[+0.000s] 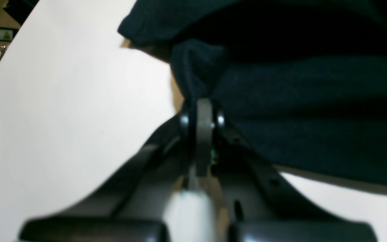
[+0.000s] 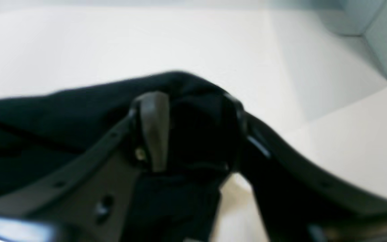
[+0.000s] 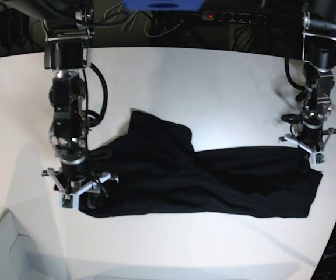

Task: Layout the t-shirt on the table in an organized manner, then fold the t-shirt properly
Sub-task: 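Pull the shirt taut between both grippers, spreading it flat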

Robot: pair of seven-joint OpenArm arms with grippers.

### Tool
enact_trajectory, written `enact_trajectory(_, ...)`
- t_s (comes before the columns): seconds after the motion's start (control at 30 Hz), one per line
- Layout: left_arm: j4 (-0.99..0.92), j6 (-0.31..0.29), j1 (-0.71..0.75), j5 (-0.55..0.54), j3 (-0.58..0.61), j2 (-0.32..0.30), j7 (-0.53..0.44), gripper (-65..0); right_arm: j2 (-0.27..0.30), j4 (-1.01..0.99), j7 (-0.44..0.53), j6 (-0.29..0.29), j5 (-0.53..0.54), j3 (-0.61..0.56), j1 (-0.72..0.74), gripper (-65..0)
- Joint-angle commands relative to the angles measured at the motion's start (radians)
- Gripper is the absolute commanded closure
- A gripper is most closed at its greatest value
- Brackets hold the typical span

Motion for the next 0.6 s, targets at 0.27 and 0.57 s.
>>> enact_trajectory(0.27, 0.013, 0.002, -0.020, -0.084, -0.007, -0.018, -0.010, -0.5, -0.083, 0.236, 0.036, -0.001, 0.001, -0.024, -0.268, -38.9)
enact_trajectory(0.57, 0.223, 0.006, 0.030, -0.227, -0.007, -0.020, -0.010, -26.5, -0.135, 0.240, 0.042, 0.001, 0.001, -0.107, -0.409, -39.2)
